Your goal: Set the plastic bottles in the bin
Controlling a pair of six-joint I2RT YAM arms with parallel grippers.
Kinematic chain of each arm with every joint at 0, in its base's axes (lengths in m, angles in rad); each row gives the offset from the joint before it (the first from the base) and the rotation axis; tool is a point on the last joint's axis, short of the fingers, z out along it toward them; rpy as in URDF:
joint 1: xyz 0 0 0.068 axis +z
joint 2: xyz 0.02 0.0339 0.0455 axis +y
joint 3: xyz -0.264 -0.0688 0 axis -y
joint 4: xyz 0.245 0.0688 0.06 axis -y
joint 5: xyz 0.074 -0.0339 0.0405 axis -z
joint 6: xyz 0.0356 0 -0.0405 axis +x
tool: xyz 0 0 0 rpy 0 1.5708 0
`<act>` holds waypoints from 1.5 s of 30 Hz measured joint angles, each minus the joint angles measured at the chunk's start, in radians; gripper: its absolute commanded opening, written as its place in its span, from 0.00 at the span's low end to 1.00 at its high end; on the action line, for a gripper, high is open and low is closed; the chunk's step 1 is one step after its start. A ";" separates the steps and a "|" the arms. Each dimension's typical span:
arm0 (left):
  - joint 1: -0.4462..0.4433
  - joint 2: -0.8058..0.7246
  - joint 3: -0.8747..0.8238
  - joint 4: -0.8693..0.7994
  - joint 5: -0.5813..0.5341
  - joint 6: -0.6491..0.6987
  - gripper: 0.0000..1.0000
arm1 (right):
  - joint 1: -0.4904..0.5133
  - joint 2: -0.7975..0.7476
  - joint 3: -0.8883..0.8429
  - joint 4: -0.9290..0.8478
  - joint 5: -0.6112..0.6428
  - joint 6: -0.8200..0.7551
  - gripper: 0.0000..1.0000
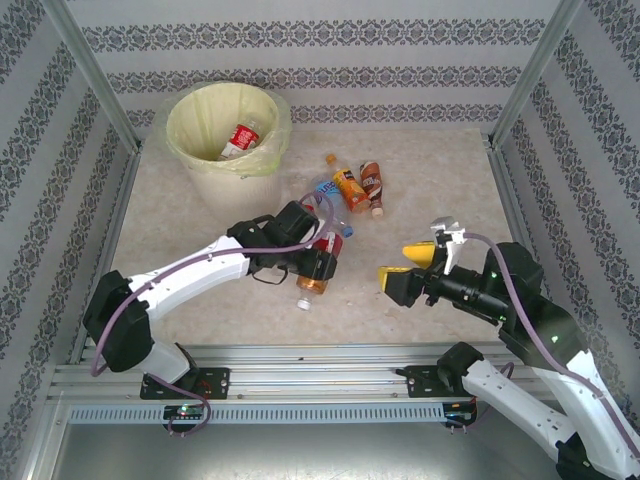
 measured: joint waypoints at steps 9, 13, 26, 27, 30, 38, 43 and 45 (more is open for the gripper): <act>0.085 -0.023 0.166 -0.114 0.019 0.022 0.66 | 0.000 -0.053 0.014 0.146 0.066 0.000 0.98; 0.128 -0.026 0.287 -0.164 0.029 0.037 0.67 | 0.000 -0.061 0.025 0.190 0.093 0.000 0.98; 0.409 0.002 0.691 -0.282 0.047 0.094 0.70 | 0.000 -0.060 0.050 0.225 0.118 -0.001 0.98; 0.430 0.013 0.718 -0.282 0.048 0.095 0.70 | 0.000 -0.059 0.050 0.225 0.118 -0.001 0.98; 0.494 0.065 0.803 -0.291 0.047 0.097 0.69 | 0.000 -0.054 0.053 0.222 0.119 -0.002 0.98; 0.638 0.252 0.967 -0.320 0.055 0.097 0.69 | 0.000 -0.052 0.084 0.206 0.131 -0.015 0.98; 0.701 0.371 1.088 -0.330 0.072 0.075 0.69 | 0.000 -0.058 0.084 0.186 0.145 -0.027 0.98; 0.723 0.396 1.111 -0.330 0.089 0.056 0.68 | 0.000 -0.061 0.084 0.180 0.149 -0.027 0.98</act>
